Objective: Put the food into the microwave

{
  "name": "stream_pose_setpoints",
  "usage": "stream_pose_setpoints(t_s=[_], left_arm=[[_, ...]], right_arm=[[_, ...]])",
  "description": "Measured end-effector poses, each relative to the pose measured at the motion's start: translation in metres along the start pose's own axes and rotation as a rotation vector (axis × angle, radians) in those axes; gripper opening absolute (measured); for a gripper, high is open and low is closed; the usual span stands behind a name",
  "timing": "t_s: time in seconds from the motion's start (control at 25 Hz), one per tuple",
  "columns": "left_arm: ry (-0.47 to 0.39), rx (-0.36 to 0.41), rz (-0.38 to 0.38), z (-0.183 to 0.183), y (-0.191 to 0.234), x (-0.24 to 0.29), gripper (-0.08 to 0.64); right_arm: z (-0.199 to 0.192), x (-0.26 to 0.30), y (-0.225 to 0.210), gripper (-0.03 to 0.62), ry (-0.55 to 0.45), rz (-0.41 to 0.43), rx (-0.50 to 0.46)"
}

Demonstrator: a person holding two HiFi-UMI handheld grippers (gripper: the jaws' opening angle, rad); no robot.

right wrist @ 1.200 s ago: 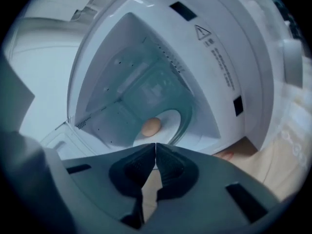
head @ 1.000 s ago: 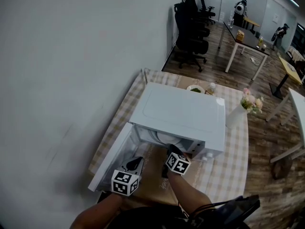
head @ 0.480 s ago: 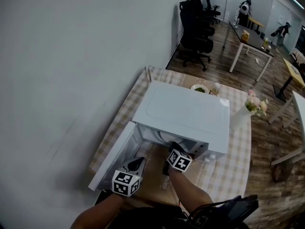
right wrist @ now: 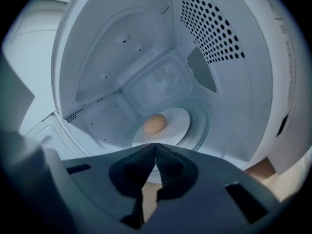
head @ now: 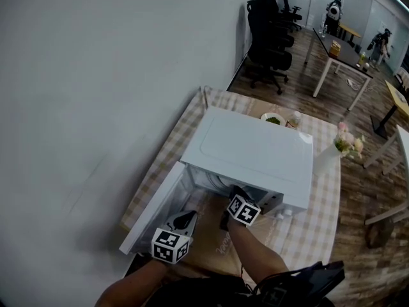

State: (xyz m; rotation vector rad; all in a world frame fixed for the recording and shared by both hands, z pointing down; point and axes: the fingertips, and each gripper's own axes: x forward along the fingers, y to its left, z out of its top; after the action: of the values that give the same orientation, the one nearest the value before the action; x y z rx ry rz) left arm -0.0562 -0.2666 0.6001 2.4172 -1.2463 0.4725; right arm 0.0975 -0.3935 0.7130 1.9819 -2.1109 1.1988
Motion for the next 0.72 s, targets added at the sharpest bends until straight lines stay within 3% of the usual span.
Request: stream_pose_setpoints(t_s=[0.52, 0.72], left_arm=[[-0.013, 0.003, 0.004, 0.002, -0.002, -0.009, 0.006], [-0.025, 0.005, -0.007, 0.003, -0.007, -0.014, 0.006]], right_arm=[[0.004, 0.005, 0.0, 0.009, 0.008, 0.003, -0.03], [0.002, -0.008, 0.013, 0.009, -0.007, 0.06, -0.093]])
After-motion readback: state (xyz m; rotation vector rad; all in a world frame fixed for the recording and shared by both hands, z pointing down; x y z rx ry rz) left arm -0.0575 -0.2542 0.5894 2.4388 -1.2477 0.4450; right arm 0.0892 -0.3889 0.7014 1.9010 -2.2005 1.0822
